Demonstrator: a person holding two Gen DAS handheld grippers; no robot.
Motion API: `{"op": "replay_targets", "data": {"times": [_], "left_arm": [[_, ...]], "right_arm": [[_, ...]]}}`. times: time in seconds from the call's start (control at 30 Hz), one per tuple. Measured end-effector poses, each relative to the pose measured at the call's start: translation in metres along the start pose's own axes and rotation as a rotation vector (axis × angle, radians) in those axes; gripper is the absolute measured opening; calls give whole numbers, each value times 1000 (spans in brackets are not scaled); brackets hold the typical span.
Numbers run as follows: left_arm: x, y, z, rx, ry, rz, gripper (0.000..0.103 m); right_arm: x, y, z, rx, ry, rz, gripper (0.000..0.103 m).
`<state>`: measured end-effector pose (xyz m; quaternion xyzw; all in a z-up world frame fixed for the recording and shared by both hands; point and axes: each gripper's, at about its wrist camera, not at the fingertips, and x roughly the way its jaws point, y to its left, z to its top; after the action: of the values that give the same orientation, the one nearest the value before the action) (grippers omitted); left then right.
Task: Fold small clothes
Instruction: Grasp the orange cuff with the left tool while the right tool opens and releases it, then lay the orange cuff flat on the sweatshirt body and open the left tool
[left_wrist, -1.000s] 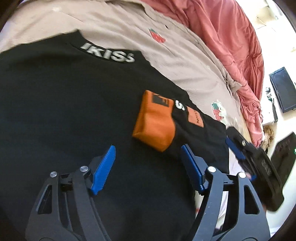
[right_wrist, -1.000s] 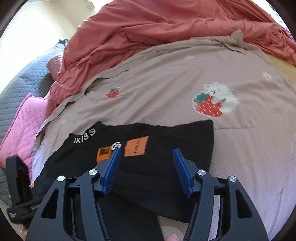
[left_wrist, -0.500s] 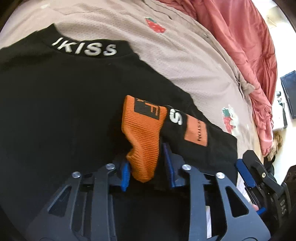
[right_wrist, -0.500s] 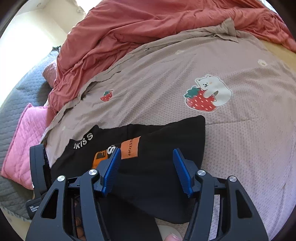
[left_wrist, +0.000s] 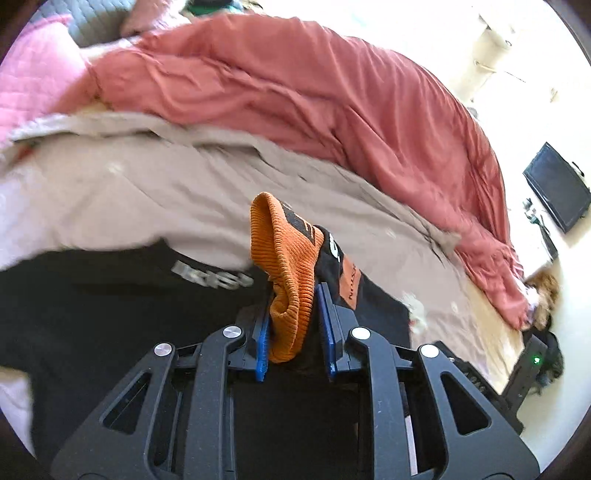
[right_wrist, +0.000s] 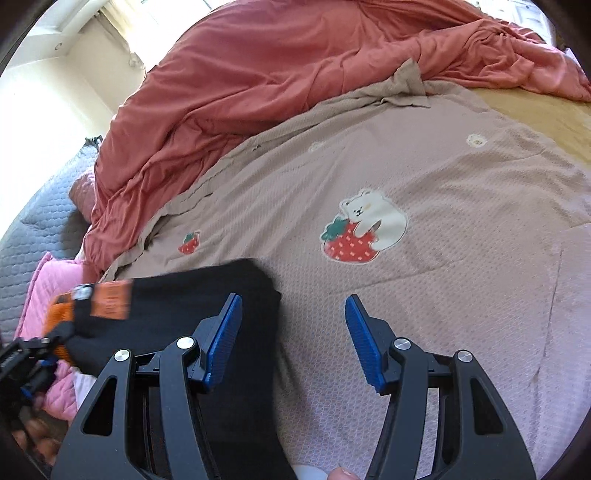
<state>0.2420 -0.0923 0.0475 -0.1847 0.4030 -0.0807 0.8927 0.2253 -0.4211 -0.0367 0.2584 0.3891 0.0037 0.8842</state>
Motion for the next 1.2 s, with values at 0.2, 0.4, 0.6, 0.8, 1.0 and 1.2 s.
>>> {"op": "replay_targets", "data": {"times": [0.2, 0.4, 0.6, 0.8, 1.0, 1.2], "left_arm": [[-10, 66, 2, -36, 15, 134, 15], [15, 117, -21, -85, 127, 213, 15], [23, 144, -39, -80, 167, 241, 18], [16, 164, -46, -137, 200, 179, 28], [-9, 184, -45, -186, 134, 132, 28], [5, 207, -56, -290, 170, 102, 28]], "right_arm": [[12, 21, -10, -94, 32, -20, 57], [31, 64, -39, -272, 78, -19, 57], [59, 110, -85, -460, 186, 33, 57], [85, 105, -98, -429, 340, 39, 57], [81, 99, -92, -366, 347, 68, 57], [77, 101, -93, -379, 344, 57, 57]]}}
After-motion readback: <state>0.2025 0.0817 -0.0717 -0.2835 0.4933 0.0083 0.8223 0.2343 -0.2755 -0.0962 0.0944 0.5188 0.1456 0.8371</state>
